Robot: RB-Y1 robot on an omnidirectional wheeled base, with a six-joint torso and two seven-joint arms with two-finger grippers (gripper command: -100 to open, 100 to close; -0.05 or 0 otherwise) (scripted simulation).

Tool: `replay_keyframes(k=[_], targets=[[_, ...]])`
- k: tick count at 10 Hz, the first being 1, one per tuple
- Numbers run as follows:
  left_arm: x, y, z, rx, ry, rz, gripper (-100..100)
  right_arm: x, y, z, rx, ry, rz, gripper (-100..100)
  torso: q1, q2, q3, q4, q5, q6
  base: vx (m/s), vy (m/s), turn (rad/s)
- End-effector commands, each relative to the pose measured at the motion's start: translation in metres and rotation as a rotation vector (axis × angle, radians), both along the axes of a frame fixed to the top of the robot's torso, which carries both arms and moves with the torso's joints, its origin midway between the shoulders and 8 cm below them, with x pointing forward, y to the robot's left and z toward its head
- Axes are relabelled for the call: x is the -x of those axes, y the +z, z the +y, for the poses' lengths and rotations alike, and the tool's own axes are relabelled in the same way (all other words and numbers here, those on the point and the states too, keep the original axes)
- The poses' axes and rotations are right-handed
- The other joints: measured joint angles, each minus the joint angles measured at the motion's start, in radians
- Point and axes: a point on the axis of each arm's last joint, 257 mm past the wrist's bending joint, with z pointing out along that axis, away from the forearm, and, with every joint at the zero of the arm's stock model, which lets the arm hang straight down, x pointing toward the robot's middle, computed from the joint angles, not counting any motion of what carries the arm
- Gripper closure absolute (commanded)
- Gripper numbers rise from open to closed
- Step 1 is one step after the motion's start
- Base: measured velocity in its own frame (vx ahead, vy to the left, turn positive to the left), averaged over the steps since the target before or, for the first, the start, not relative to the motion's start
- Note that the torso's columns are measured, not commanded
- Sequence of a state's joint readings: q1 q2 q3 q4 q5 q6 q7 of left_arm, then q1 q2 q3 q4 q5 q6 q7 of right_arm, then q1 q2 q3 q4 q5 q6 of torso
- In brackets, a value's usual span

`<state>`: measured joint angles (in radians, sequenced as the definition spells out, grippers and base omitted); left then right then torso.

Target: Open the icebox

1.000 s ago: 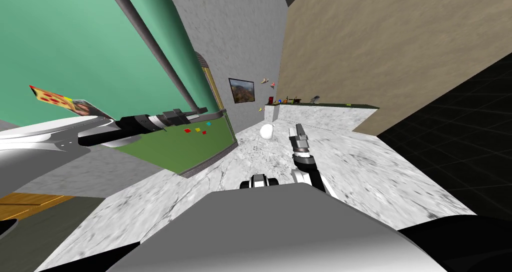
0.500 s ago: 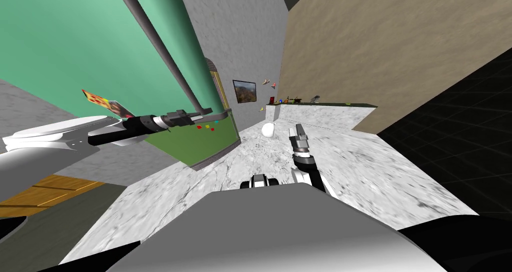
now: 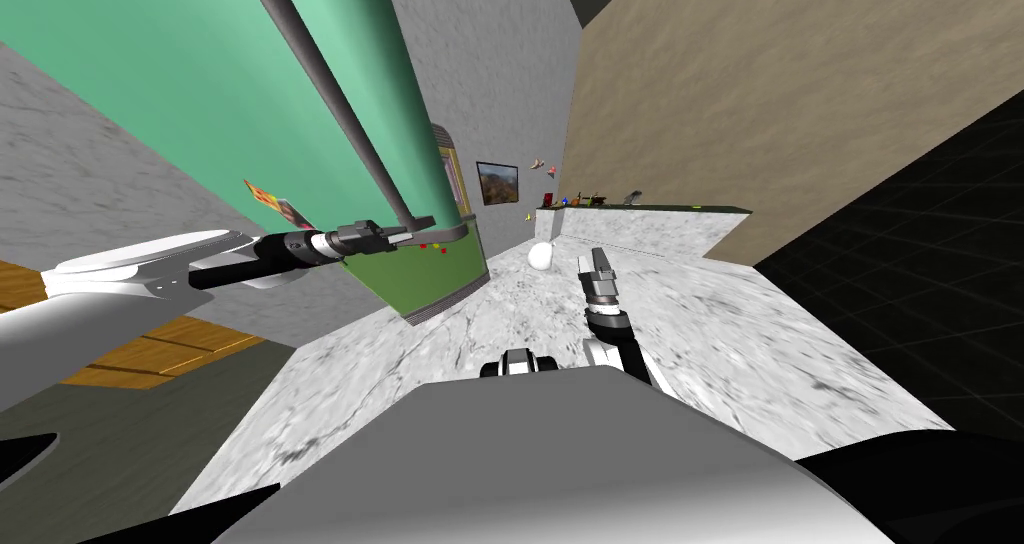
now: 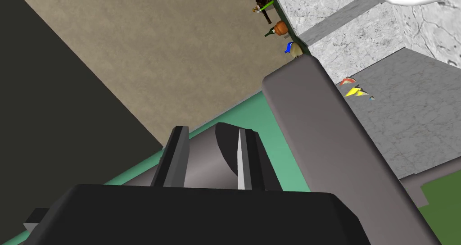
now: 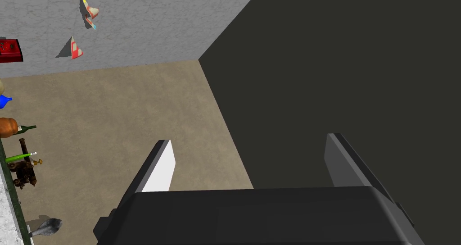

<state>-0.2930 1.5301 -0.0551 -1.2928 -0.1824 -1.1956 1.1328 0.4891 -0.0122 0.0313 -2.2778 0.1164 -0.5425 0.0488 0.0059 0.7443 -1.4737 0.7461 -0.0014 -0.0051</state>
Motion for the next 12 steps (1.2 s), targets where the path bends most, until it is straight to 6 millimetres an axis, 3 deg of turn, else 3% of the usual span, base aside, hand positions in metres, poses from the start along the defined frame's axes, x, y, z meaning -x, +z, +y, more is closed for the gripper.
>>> replay_keyframes(k=[1, 4, 10, 11, 12], targets=[[0.015, 0.013, -0.019, 0.003, -0.083, -0.027, 100, 0.000, 0.000, 0.000, 0.000, 0.000, 0.000, 0, -0.001, 0.000, 0.000, 0.000, -0.001, 0.000, -0.265, 0.195, 0.055], [0.023, -0.002, -0.030, -0.001, -0.125, 0.002, 100, 0.000, 0.000, 0.000, 0.000, 0.000, 0.000, 0, -0.013, -0.011, -0.007, -0.005, -0.004, 0.005, -0.104, 0.088, 0.014], [0.055, 0.005, -0.068, 0.006, -0.283, -0.007, 100, 0.000, 0.000, 0.000, 0.000, 0.000, 0.000, 0, 0.004, -0.003, -0.002, -0.002, 0.002, 0.001, -0.147, 0.223, -0.001], [0.040, 0.004, -0.073, 0.080, -0.267, -0.040, -100, 0.000, 0.000, 0.000, 0.000, 0.000, 0.000, 0, 0.002, -0.005, -0.004, -0.002, 0.001, 0.002, -0.036, 0.350, -0.320], [0.036, 0.000, -0.078, 0.100, -0.269, -0.045, -100, 0.000, 0.000, 0.000, 0.000, 0.000, 0.000, 0, 0.004, -0.014, -0.009, -0.007, 0.003, 0.006, 0.010, 0.318, -0.242]])
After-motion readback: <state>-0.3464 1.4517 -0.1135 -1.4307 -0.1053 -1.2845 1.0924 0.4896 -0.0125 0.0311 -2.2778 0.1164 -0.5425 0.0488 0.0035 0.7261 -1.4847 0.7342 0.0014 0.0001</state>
